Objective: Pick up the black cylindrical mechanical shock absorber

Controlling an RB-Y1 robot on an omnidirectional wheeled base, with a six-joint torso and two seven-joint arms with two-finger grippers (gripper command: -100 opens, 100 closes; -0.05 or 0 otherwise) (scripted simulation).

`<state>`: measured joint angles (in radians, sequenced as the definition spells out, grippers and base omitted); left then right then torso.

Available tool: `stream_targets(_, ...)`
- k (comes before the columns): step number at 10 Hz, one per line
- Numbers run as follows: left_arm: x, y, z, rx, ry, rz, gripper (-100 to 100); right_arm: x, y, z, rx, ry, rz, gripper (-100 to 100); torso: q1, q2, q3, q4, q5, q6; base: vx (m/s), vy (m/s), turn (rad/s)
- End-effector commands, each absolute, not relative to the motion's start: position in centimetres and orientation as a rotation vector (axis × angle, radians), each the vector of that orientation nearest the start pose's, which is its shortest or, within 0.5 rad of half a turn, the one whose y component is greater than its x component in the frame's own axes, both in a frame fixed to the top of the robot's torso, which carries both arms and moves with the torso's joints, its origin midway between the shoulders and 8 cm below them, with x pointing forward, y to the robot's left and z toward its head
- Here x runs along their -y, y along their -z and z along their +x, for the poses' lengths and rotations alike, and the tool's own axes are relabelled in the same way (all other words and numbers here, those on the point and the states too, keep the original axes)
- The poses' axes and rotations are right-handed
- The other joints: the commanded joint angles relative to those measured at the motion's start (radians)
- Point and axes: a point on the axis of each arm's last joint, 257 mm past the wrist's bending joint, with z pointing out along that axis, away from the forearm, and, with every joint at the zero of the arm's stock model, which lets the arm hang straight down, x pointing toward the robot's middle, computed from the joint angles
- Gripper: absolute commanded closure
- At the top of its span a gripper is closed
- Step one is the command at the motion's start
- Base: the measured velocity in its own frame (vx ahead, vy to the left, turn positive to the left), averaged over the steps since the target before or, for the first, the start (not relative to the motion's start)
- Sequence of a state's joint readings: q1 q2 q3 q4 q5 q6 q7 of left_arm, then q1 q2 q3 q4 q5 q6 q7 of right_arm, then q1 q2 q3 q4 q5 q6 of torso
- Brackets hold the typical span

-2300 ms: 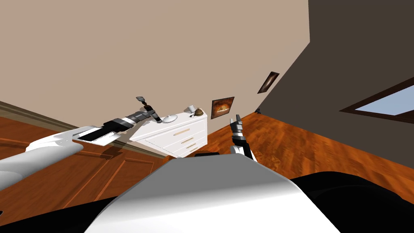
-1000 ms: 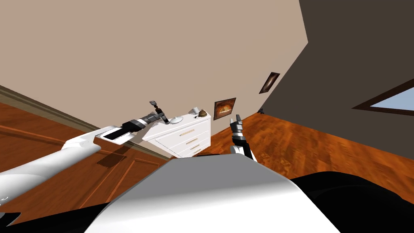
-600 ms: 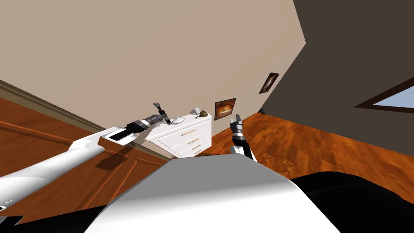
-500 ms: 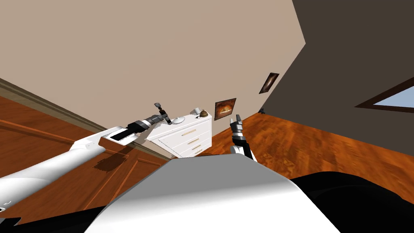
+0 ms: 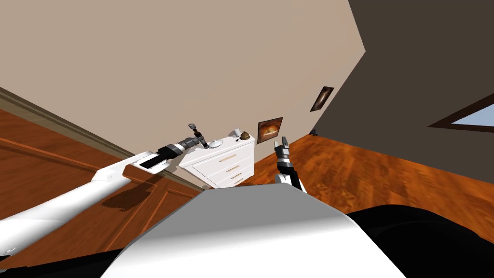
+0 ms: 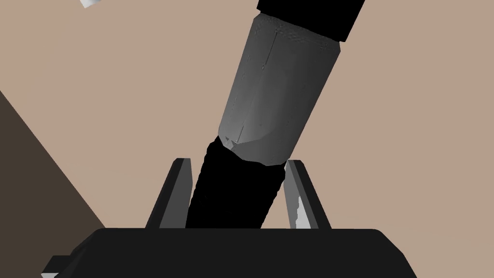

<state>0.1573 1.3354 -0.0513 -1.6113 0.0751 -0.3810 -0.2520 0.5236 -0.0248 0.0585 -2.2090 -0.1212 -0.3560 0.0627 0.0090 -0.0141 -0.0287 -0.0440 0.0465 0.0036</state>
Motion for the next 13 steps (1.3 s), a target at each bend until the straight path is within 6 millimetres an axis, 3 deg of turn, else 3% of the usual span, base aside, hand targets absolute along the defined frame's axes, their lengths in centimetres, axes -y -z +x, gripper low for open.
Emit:
stream_targets(1, -42.1, 6.1, 49.5, -1.635, 0.343, 0.209, 100, 27.7, 4.8, 37.6, -0.751, -1.313, 0.889, 0, 0.0, 0.0, 0.0, 0.0, 0.0, 0.0, 0.004, 0.082, 0.001)
stream_targets(2, -40.8, 5.8, 49.5, -1.628, 0.36, 0.224, 100, 27.7, 4.8, 37.6, -0.751, -1.313, 0.889, 0, 0.001, 0.0, 0.0, 0.0, 0.0, 0.0, -0.002, 0.046, 0.014)
stream_targets(3, -41.4, 5.9, 49.1, -1.626, 0.342, 0.184, 100, 27.7, 4.8, 37.6, -0.751, -1.313, 0.889, 0, -0.002, 0.0, 0.0, 0.0, 0.0, 0.001, 0.005, 0.087, 0.002)
stream_targets(6, -39.0, 5.0, 48.9, -1.613, 0.347, 0.228, 100, 27.7, 4.8, 37.6, -0.751, -1.313, 0.889, 0, -0.002, 0.0, 0.0, 0.0, 0.0, 0.001, 0.0, 0.044, 0.003)
stream_targets(7, -39.6, 5.2, 48.5, -1.613, 0.318, 0.19, 100, 27.7, 4.8, 37.6, -0.751, -1.313, 0.889, 0, -0.005, 0.001, 0.0, 0.0, -0.001, 0.001, -0.003, 0.067, 0.004)
stream_targets(9, -37.8, 4.0, 48.3, -1.591, 0.32, 0.224, 100, 27.7, 4.8, 37.6, -0.751, -1.313, 0.889, 0, 0.0, 0.001, 0.001, 0.001, 0.0, 0.0, 0.001, 0.061, 0.004)
stream_targets(11, -38.4, 3.8, 47.8, -1.583, 0.291, 0.184, 100, 27.7, 4.8, 37.6, -0.751, -1.313, 0.889, 0, -0.005, 0.001, 0.001, 0.001, -0.001, 0.001, 0.001, 0.037, 0.001)
stream_targets(13, -36.4, 2.4, 47.5, -1.556, 0.291, 0.222, 100, 27.7, 4.8, 37.6, -0.751, -1.313, 0.889, 0, -0.001, 0.002, 0.002, 0.001, -0.001, 0.0, 0.003, 0.062, 0.005)
